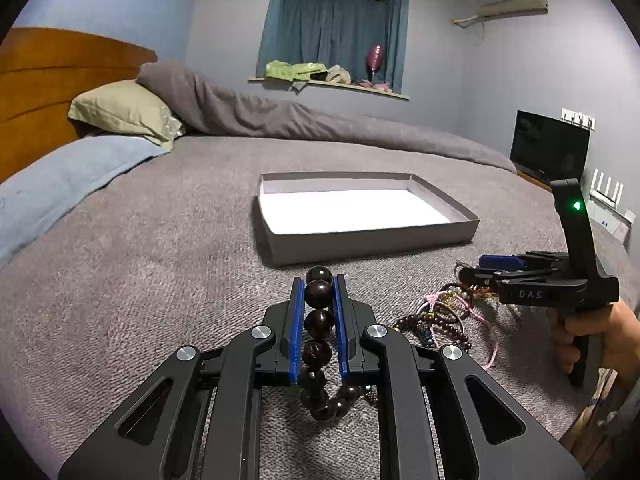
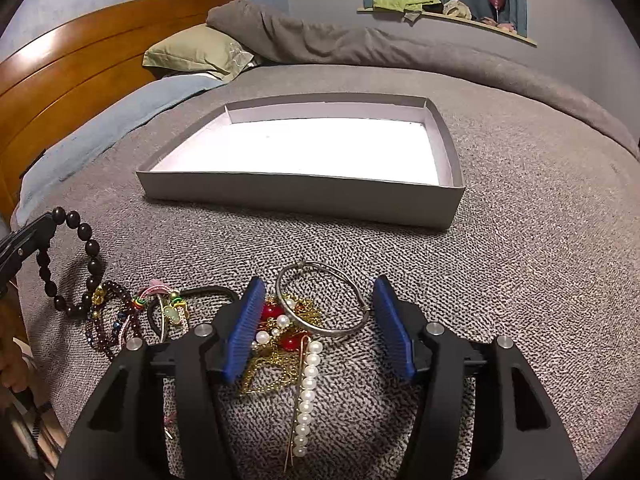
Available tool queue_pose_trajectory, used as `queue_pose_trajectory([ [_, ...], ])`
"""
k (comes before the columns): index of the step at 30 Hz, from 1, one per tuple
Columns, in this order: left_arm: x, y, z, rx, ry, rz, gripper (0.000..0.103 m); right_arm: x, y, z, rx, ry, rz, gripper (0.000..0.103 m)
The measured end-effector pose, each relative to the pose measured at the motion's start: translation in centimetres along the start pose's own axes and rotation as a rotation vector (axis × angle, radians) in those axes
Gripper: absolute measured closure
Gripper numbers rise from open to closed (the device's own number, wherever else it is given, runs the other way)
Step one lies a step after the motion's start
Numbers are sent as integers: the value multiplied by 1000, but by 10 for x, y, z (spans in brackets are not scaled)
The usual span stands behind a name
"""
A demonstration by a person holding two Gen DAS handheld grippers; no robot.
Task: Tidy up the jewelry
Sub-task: 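Grasp the thin silver bangle with the right gripper while the left gripper holds the black bracelet, then carry both items into the grey tray and open both grippers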
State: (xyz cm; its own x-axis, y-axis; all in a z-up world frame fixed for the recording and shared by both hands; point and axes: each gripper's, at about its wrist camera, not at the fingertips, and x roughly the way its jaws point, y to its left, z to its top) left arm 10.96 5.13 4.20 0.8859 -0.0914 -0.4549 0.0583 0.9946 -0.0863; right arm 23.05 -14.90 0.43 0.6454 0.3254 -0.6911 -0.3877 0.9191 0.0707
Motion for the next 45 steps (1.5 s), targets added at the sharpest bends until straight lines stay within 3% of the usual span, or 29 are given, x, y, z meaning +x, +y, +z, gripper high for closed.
queue_pose_trajectory([
  [12, 2, -4, -1, 17, 2, 4, 88, 5, -14, -1, 94, 25, 93, 40],
  [15, 3, -5, -1, 21, 3, 4, 88, 6, -15, 0, 104, 24, 108, 50],
  [17, 4, -6, 0, 22, 3, 5, 88, 5, -17, 0, 115, 18, 127, 63],
  [23, 5, -6, 1, 16, 5, 4, 88, 3, -16, 1, 118, 6, 150, 74],
  [40, 9, -6, 9, 16, -1, -3, 88, -13, -11, 6, 43, -69, 48, 72],
  [43, 9, -6, 9, 15, -2, -4, 88, -15, -10, 7, 29, -80, 52, 99],
  [45, 9, -6, 10, 13, -2, -6, 88, -19, -12, 8, 35, -99, 49, 99],
])
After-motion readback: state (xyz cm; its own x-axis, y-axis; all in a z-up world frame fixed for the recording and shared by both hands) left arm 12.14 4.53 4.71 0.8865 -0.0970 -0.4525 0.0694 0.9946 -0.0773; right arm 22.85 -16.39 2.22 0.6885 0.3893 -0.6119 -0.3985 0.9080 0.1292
